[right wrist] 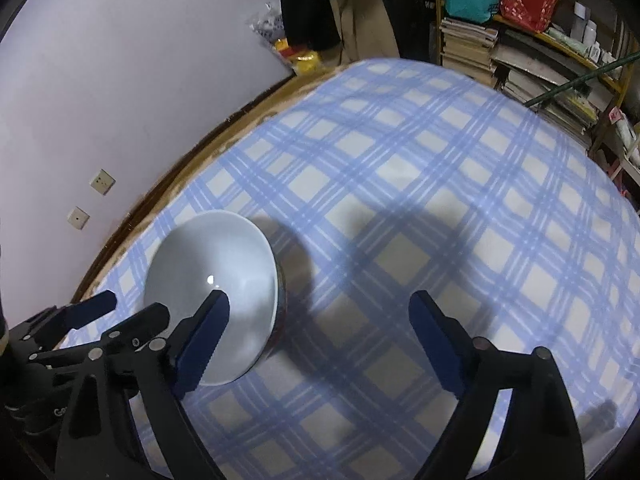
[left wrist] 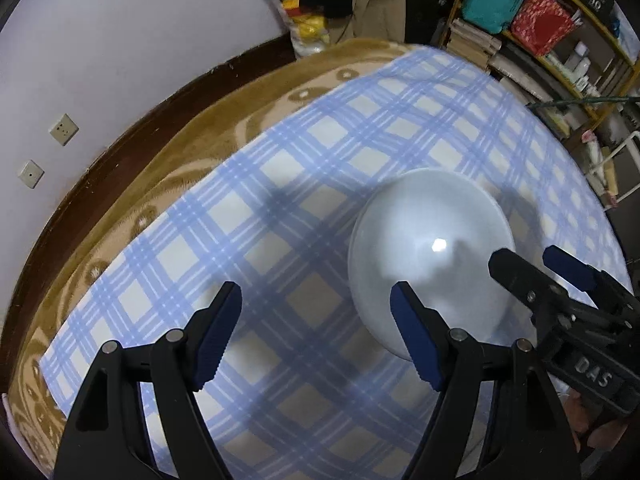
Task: Organize plates and bowls
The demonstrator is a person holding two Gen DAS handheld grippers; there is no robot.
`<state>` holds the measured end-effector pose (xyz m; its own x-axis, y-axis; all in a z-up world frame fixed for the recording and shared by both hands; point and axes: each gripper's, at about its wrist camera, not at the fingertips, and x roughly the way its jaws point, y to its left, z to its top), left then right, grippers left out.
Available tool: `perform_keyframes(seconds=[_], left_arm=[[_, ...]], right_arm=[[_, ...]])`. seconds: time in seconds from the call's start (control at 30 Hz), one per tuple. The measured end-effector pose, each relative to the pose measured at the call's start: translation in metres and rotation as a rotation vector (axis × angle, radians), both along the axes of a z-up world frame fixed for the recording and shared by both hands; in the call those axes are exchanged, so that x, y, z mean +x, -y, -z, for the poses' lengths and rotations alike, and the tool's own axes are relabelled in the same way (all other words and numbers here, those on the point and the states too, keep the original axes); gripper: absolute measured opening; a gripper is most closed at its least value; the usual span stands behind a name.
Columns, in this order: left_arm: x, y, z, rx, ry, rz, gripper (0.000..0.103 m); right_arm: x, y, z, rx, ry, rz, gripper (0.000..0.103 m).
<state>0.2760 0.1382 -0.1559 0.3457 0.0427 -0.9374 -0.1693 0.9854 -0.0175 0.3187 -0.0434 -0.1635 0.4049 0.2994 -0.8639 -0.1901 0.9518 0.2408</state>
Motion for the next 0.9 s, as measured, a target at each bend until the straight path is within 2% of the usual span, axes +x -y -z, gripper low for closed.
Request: perform_keyframes(seconds=[0.07, 0.1, 0.13, 0.23, 0.27, 0.3, 0.4, 0.53, 0.9], left_arm=[[0.002, 0.001, 0.004, -0.013, -0.016, 0.01, 0.053], [0.003, 0.001, 0.007, -0.013, -0.026, 0.012, 0.049], [0.005, 0.0, 0.009, -0.023, -0.033, 0.015, 0.041], [0.009, 0.0, 0.011, -0.079, -0.046, 0.02, 0.023], [0.009, 0.002, 0.01, -0.082, -0.042, 0.034, 0.018], [0.011, 0.006, 0.008, -0.066, -0.034, 0.044, 0.016], [0.016, 0.01, 0.011, -0.06, -0.049, 0.061, 0.009], [0.014, 0.009, 0.011, -0.065, -0.062, 0.054, 0.009], [-0.013, 0.037, -0.03, -0.053, -0.022, 0.127, 0.009]], right_arm=[[0.003, -0.002, 0.008, 0.003, -0.027, 0.007, 0.078], [0.005, -0.002, 0.012, 0.017, -0.049, 0.011, 0.072], [0.007, -0.003, 0.017, 0.035, -0.072, 0.011, 0.069], [0.009, -0.008, 0.024, 0.092, -0.104, -0.008, 0.042], [0.009, -0.009, 0.025, 0.117, -0.111, -0.01, 0.025], [0.01, -0.011, 0.026, 0.139, -0.122, -0.014, 0.017], [0.011, -0.02, 0.033, 0.132, -0.156, -0.026, 0.013], [0.005, -0.019, 0.032, 0.15, -0.163, 0.01, 0.013], [-0.025, 0.005, -0.001, 0.156, -0.12, 0.034, 0.013]])
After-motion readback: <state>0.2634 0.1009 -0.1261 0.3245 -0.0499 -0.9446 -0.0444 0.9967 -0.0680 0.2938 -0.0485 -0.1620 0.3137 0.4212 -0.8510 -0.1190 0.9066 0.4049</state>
